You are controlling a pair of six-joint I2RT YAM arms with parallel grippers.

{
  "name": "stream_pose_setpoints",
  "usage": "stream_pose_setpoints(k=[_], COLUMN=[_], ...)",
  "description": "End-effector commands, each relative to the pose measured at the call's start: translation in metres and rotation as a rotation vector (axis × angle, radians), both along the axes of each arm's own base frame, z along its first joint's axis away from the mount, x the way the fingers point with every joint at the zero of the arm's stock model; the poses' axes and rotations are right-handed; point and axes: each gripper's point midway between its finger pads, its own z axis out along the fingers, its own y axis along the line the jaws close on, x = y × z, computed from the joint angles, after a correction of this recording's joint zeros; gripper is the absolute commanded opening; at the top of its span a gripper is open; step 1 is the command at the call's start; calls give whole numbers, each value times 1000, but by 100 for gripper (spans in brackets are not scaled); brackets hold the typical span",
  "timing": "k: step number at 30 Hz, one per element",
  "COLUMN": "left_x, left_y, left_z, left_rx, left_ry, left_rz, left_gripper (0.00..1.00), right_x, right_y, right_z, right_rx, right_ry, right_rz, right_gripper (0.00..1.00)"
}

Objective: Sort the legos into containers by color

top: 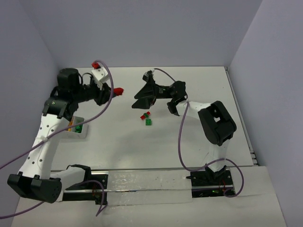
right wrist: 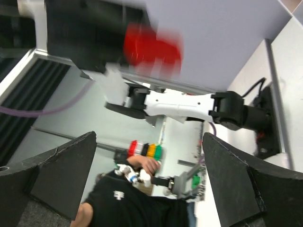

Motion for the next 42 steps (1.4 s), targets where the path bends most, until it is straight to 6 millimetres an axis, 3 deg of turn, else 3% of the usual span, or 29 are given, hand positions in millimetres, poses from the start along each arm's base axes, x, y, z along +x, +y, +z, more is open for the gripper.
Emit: stream_pose_setpoints(k=[1, 5, 17, 28, 42], left_x=[-5, -13, -24, -32, -10], left_y=[83, 133, 230, 281, 309], left_z=[-24, -42, -72, -73, -78], left_rx=[355, 546, 976, 1171, 1284], left_ry=[20, 77, 52, 151, 167], left_rz=[-2, -4, -81, -8, -38], left_gripper=[0, 0, 0, 0, 0], right_x=[1, 11, 9, 13, 31], right_y=[-24, -34, -41, -54, -64], right_z=[28, 31, 13, 2, -2], right_rx=[95, 92, 62, 20, -63], right_ry=[-283, -313, -325, -316, -248], right_rz=[-36, -58, -40, 1, 41], right_gripper=[100, 100, 100, 100, 100])
